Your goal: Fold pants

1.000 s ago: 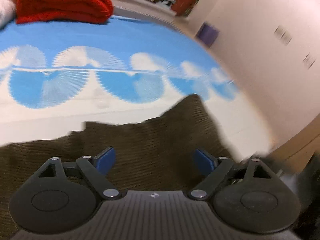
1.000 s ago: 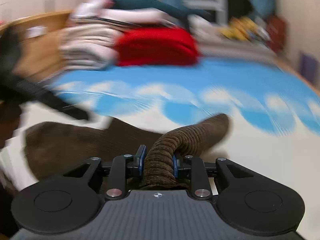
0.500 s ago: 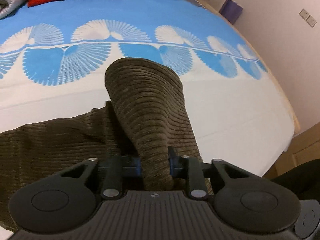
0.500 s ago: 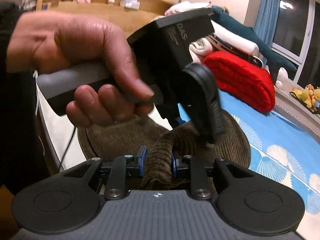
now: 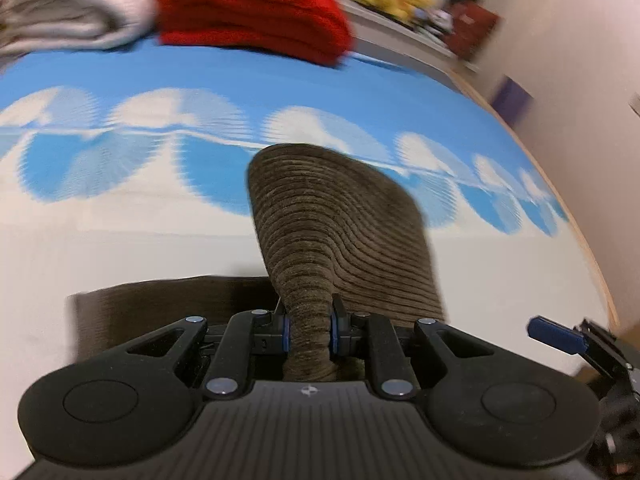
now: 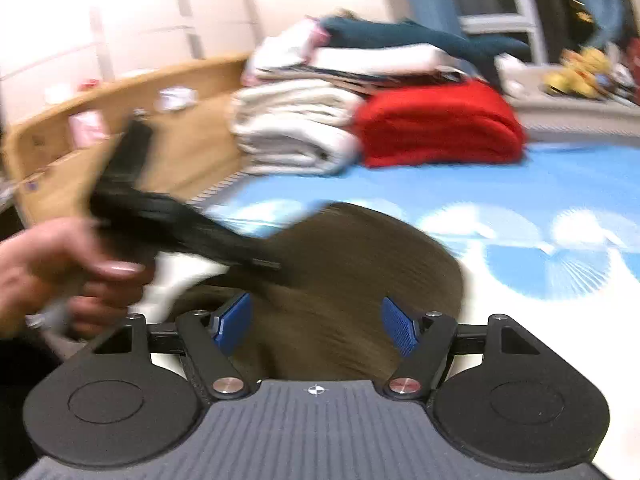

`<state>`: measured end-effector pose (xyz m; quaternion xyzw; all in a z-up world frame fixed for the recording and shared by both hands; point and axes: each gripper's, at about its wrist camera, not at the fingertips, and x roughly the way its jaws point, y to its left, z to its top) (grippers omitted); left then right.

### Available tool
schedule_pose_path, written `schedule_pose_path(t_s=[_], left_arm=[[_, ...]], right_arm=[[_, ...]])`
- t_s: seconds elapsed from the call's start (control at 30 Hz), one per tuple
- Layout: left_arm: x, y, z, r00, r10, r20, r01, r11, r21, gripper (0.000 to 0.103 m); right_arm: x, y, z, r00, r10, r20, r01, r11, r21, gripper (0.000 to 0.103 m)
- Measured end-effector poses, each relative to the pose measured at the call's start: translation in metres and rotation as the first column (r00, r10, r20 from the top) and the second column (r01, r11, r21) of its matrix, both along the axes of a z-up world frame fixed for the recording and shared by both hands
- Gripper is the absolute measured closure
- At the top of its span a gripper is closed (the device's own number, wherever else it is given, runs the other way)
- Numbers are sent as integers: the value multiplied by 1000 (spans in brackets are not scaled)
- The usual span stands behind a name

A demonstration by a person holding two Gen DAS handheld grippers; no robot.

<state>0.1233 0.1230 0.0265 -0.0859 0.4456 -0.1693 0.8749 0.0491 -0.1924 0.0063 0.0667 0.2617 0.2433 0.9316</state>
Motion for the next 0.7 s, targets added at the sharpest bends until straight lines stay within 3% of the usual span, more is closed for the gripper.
schedule_pose_path(t_s=[0.13, 0.2, 0.27, 0.33, 0.37, 0.43, 0.5, 0.7], left_arm=[[-3, 66, -8, 989, 143, -39, -143, 990, -5, 83], [-2, 99, -17, 968, 240, -70, -241, 970, -7, 72], [-2, 129, -26, 934, 345, -92, -346, 938, 4, 49], [0, 152, -36, 906, 400, -136, -407, 913, -27, 31], [2, 158, -40, 901, 405, -155, -416, 909, -41, 24], [7, 161, -48, 901, 395, -181, -411, 910, -59, 18], [13, 161, -57, 907, 367, -206, -387, 920, -65, 15], [27, 152, -90, 893, 348, -287, -378, 924, -57, 13]], right_arm=[[28, 7, -23, 986, -84, -144, 81, 996, -28, 29], [38, 10, -34, 972, -102, -211, 100, 995, -19, 29], [44, 14, -45, 955, -129, -267, 130, 991, -12, 29], [47, 19, -55, 937, -152, -316, 163, 987, 8, 29], [47, 23, -61, 927, -158, -342, 175, 984, 20, 29], [56, 28, -70, 911, -162, -379, 186, 982, 28, 28], [63, 38, -78, 897, -153, -416, 184, 982, 36, 26], [71, 50, -97, 860, -118, -497, 181, 980, 81, 14]])
